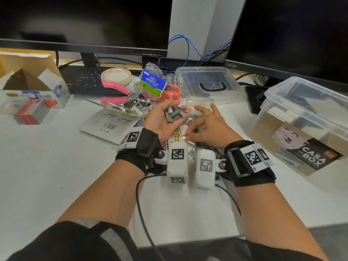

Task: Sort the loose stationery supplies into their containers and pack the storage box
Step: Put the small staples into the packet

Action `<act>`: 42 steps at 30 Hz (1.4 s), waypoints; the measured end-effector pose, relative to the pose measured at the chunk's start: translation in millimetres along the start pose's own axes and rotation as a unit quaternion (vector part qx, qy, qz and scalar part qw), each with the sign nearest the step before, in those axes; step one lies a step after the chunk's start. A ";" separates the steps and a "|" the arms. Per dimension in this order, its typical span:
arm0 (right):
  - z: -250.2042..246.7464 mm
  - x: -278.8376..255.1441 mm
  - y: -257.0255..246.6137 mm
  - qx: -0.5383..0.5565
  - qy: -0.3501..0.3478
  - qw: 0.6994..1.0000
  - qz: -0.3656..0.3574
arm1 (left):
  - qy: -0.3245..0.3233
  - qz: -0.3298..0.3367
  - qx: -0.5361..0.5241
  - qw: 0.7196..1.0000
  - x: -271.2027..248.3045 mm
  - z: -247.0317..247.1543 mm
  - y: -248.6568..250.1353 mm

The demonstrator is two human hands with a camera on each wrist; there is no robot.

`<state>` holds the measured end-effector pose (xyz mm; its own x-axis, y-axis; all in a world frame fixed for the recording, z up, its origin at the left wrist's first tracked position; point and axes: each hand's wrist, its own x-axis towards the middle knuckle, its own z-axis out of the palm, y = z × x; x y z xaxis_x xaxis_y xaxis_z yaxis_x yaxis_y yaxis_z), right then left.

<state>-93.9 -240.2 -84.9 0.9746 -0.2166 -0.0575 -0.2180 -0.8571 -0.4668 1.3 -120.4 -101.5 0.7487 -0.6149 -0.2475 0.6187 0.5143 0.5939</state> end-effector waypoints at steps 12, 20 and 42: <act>-1.4 3.5 8.4 0.181 0.268 0.946 -0.034 | -0.008 -0.025 0.018 0.999 -4.6 2.9 0.4; 0.4 3.6 5.7 0.194 0.261 0.942 -0.085 | -0.086 -0.079 0.078 0.990 -12.9 9.4 -6.7; -4.4 -7.9 4.1 -0.002 -0.040 0.999 0.027 | 0.012 -0.018 0.032 0.999 -10.1 7.6 -2.8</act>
<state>-102.6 -244.0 -82.4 0.9623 -0.2254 -0.1525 -0.2709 -0.8470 -0.4575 -9.8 -120.1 -94.9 0.7321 -0.6171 -0.2884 0.6299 0.4522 0.6314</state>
